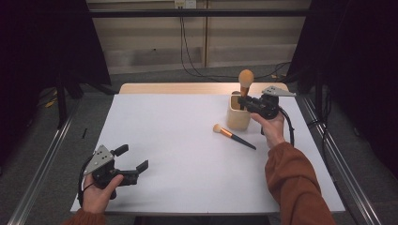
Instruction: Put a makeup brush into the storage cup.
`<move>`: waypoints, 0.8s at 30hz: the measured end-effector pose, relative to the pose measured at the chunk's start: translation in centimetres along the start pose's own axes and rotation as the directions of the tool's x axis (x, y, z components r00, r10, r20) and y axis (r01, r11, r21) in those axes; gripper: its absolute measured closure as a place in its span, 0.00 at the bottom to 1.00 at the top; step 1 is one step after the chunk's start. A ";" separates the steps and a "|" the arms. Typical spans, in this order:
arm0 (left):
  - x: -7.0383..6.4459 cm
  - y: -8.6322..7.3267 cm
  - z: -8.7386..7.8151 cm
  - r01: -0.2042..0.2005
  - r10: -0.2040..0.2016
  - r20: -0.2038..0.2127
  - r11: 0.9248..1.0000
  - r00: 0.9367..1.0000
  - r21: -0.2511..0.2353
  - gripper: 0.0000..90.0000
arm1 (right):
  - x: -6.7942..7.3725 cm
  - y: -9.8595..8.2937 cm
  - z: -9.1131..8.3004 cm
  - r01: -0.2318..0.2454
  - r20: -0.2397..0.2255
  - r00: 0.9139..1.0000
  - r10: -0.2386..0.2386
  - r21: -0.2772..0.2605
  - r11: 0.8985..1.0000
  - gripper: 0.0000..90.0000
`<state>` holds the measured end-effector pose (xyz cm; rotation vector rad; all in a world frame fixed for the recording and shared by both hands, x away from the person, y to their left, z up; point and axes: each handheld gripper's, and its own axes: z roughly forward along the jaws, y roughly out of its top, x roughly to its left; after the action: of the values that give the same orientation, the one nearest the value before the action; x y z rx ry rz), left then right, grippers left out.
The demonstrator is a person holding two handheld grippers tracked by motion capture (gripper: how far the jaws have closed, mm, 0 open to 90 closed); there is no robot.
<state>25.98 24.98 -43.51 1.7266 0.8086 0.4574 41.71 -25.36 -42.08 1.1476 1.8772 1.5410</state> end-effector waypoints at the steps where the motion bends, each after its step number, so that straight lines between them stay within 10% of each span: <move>1: 0.0 0.0 0.0 -0.002 0.002 0.000 1.000 1.000 0.001 0.04 | 0.0 -0.1 0.0 -0.002 0.001 1.000 0.002 0.000 1.000 0.83; 14: 0.1 -0.1 0.1 -0.007 0.007 -0.003 1.000 1.000 0.008 0.04 | -0.2 -0.5 0.2 -0.014 -0.004 1.000 0.014 0.046 0.999 0.77; 24: 0.1 -0.1 0.1 -0.013 0.013 -0.003 1.000 1.000 0.016 0.04 | -0.2 -0.4 -0.1 -0.036 0.016 0.999 0.035 0.029 0.999 0.53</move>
<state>26.12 24.99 -43.67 1.7470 0.8051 0.4640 41.64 -25.61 -42.45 1.2082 1.8845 1.5242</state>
